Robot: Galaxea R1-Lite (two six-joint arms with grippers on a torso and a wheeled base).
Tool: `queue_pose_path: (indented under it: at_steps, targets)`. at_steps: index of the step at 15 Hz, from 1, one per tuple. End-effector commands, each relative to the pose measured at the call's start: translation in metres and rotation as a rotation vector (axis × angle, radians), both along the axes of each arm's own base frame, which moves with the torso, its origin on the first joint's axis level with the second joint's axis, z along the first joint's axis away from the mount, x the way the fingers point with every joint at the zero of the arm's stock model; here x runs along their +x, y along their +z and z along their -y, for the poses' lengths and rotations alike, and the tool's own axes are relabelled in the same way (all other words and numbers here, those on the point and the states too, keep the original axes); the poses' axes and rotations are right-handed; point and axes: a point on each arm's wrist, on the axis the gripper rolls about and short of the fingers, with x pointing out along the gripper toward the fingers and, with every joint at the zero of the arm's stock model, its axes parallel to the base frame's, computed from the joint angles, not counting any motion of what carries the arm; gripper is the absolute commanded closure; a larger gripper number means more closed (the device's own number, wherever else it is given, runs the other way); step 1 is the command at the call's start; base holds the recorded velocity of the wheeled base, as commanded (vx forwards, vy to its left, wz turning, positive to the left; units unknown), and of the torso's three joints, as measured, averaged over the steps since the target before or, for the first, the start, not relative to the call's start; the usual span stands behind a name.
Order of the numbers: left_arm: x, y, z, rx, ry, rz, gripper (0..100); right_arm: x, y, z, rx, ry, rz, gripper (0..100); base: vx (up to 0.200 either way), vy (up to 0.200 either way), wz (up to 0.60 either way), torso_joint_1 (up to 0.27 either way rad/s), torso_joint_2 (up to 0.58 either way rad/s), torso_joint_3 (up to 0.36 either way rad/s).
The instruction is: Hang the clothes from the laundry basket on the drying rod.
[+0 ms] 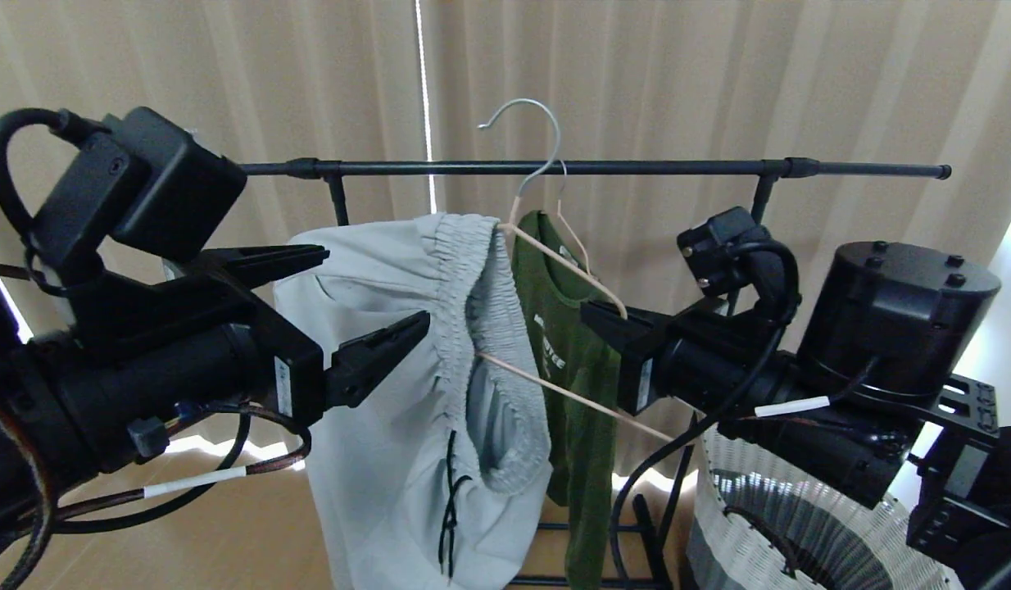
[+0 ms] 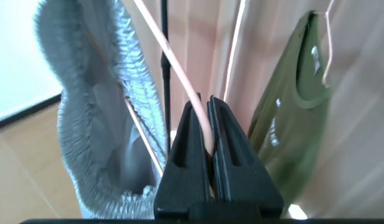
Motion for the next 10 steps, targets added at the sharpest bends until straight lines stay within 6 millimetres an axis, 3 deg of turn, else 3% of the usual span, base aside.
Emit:
queue_pose_path:
  at_steps: [1,5,6,10]
  targets:
    - [0.002,0.004,-0.005,0.032,0.017,0.041,0,-0.002,0.011,0.025,0.015,-0.029,0.025,100,0.000,0.000,0.00,0.000,0.00,0.000]
    - [0.019,0.019,-0.006,0.105,-0.070,0.138,0,0.004,0.009,0.033,-0.031,-0.052,0.039,100,0.000,0.000,0.00,0.000,0.00,0.000]
    - [0.033,0.021,-0.005,0.145,-0.126,0.168,0,0.003,0.008,0.038,-0.061,-0.031,0.054,100,0.000,0.000,0.00,0.000,0.00,0.000]
    - [0.054,0.004,0.003,0.269,-0.237,0.187,0,0.001,0.001,0.043,-0.100,0.012,0.050,100,0.000,0.000,0.00,0.000,0.00,0.000]
